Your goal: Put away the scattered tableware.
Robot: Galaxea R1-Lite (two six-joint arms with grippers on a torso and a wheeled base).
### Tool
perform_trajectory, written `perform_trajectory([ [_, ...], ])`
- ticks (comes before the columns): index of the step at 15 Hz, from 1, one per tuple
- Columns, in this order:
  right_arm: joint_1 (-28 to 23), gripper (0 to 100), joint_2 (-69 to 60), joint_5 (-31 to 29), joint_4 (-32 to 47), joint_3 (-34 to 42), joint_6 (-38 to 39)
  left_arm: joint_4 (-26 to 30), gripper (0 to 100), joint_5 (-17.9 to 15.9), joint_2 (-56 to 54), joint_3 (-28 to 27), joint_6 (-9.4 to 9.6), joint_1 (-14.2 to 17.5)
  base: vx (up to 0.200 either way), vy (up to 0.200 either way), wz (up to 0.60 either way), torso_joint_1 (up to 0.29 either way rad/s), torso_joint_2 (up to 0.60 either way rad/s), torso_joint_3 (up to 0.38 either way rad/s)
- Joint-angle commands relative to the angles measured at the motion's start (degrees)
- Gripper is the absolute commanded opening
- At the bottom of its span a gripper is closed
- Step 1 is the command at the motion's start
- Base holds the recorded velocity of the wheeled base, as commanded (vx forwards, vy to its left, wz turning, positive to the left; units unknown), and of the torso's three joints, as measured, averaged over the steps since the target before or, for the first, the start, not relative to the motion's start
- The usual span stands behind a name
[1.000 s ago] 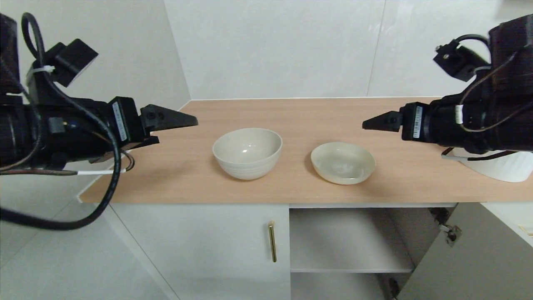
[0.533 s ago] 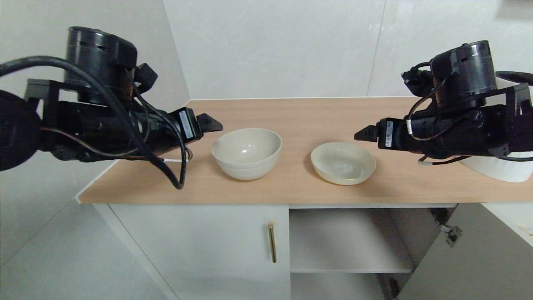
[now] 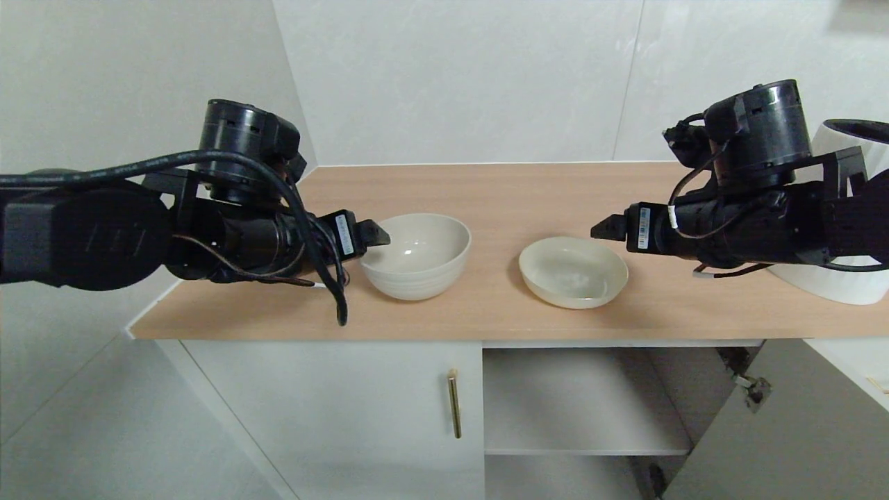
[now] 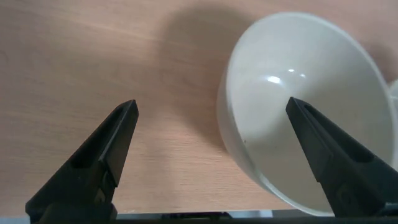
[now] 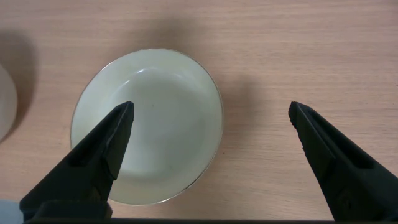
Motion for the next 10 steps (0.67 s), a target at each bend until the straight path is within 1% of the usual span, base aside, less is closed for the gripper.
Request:
perform_trajectory([
  [1,0.0,100,-0.1,0.0,0.0,0.1,0.0,0.0,0,0.0,0.9,0.1,0.01,-0.1,0.000,0.000,0.00,0.000,0.00,0.000],
  [6,0.0,100,-0.1,0.0,0.1,0.1,0.0,0.0,0,-0.1,0.6,0.1,-0.08,-1.0,0.000,0.000,0.00,0.000,0.00,0.000],
  [8,0.0,100,0.0,0.0,0.2,0.1,0.0,0.0,0,0.0,-1.8,0.4,-0.08,-1.3,0.000,0.000,0.00,0.000,0.00,0.000],
  [10,0.0,100,0.4,0.0,0.3,0.1,0.0,0.0,0,-0.1,-5.9,1.3,-0.08,-2.4,0.000,0.000,0.00,0.000,0.00,0.000],
])
